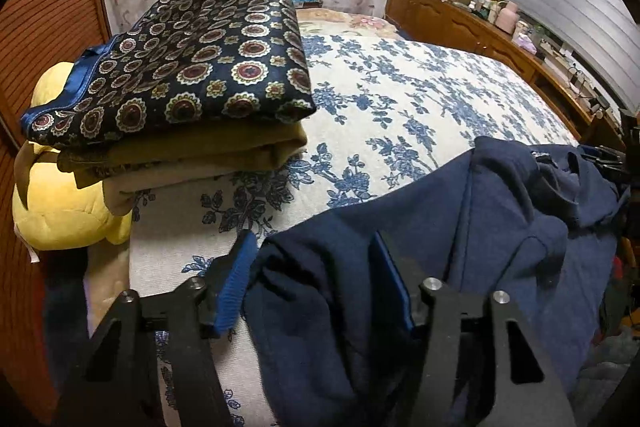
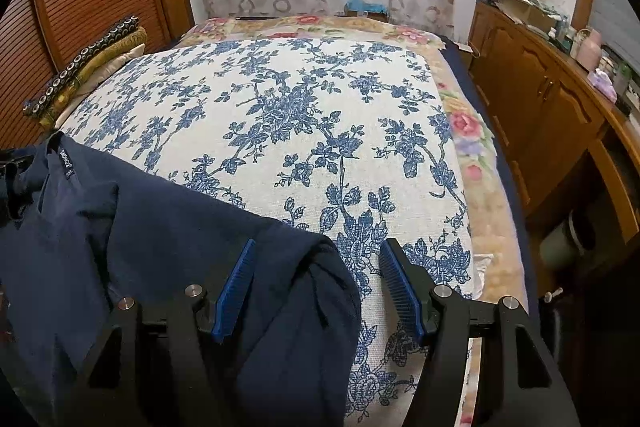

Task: Fold small clothes

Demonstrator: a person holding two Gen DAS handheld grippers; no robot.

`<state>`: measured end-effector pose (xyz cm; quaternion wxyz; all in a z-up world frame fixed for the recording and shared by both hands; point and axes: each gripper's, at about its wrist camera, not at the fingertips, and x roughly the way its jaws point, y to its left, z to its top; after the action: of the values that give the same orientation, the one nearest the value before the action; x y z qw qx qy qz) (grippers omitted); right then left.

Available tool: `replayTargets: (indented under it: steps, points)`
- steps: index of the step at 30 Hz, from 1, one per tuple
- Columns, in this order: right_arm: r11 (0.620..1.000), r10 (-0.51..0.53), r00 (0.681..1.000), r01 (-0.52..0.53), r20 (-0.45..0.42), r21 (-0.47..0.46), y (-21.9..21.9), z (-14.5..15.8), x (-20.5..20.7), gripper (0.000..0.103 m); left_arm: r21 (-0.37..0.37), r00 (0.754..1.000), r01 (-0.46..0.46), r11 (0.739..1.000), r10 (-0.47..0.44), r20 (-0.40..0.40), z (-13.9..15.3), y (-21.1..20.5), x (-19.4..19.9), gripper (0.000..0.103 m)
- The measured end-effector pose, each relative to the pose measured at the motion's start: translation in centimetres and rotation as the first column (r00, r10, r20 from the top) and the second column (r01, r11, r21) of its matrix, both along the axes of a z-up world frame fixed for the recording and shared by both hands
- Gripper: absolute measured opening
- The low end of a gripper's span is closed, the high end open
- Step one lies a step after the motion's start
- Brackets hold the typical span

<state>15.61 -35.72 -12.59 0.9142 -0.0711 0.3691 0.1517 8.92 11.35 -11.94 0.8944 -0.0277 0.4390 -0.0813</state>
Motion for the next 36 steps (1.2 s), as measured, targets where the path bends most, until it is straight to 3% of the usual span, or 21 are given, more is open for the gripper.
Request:
replayTargets:
  steps: [8,11,14,18,21,26,31,36]
  points:
    - [0.999,0.044,0.999,-0.044,-0.016,-0.003,0.3,0.0,-0.4,0.063,-0.035,1.000,0.018,0.999,-0.018,-0.009,0.2,0.1,-0.2,0.038]
    - [0.995,0.095,0.995,-0.095,-0.020,-0.006,0.7,0.1,-1.1,0.043,-0.057,0.999,0.031,0.998,-0.032,-0.011,0.2,0.0,-0.4,0.026]
    - [0.991,0.135,0.990,-0.135,-0.031,0.003,1.1,0.1,-1.7,0.015,-0.064,0.999,0.034,0.997,-0.034,-0.002,0.4,-0.3,-0.7,0.014]
    - [0.987,0.153,0.988,-0.154,0.011,0.038,0.9,1.0,-3.2,0.009,-0.090,0.998,0.029,0.995,-0.024,0.059,1.7,-0.8,-2.3,0.011]
    - [0.982,0.156,0.984,-0.164,0.088,0.092,0.4,2.8,-5.9,0.009,-0.122,0.989,0.040,0.992,-0.022,0.143,4.2,-1.3,-4.4,0.011]
    - [0.971,0.175,0.955,-0.208,0.239,0.119,0.2,7.9,-11.4,0.008,-0.151,0.954,0.073,0.986,-0.025,0.297,9.7,-2.2,-7.6,0.011]
    - [0.964,0.176,0.912,-0.237,0.369,0.124,-0.7,13.2,-16.9,0.008,-0.184,0.896,0.121,0.975,-0.027,0.444,15.5,-2.6,-10.7,0.010]
    - [0.950,0.170,0.874,-0.268,0.455,0.161,-2.5,17.4,-21.1,0.008,-0.188,0.842,0.160,0.969,-0.035,0.538,20.1,-2.2,-13.6,0.010]
